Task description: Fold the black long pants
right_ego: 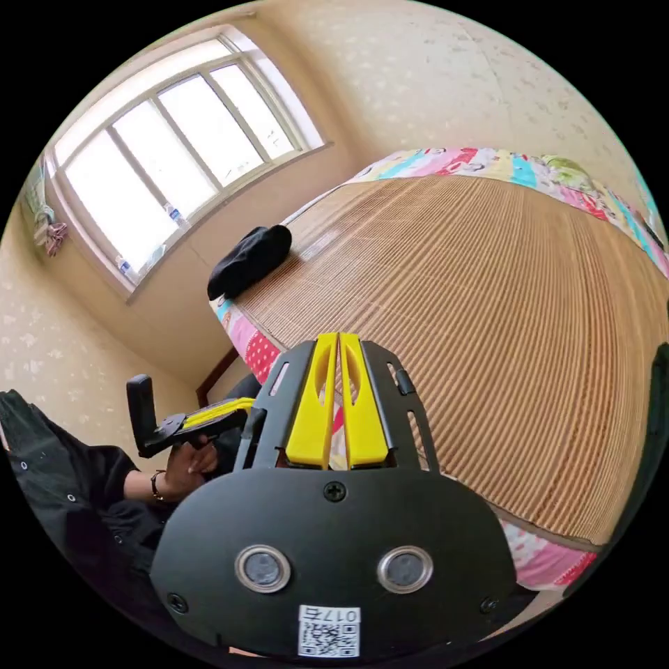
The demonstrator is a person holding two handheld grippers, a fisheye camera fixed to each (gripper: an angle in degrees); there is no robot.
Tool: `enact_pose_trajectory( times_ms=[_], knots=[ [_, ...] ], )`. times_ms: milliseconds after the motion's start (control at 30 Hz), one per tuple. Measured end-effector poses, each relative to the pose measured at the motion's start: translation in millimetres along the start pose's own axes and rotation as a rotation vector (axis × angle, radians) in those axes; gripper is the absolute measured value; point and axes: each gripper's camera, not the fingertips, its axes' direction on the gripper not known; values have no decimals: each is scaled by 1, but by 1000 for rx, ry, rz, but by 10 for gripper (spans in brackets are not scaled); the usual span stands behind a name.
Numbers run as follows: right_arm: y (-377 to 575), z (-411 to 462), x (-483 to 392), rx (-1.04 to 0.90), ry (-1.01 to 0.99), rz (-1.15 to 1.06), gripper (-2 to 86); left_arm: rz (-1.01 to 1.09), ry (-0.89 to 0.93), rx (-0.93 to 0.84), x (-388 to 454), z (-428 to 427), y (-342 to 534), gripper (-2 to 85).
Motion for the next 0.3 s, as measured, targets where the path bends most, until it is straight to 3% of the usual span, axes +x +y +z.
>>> enact_pose_trajectory(
  times_ms=[200, 300],
  knots=[
    [90, -223, 27, 521, 495, 170, 12, -38, 55, -52, -6, 16, -7, -9],
    [128, -291, 25, 676, 694, 184, 21, 26, 44, -120, 9, 31, -10, -9]
  ],
)
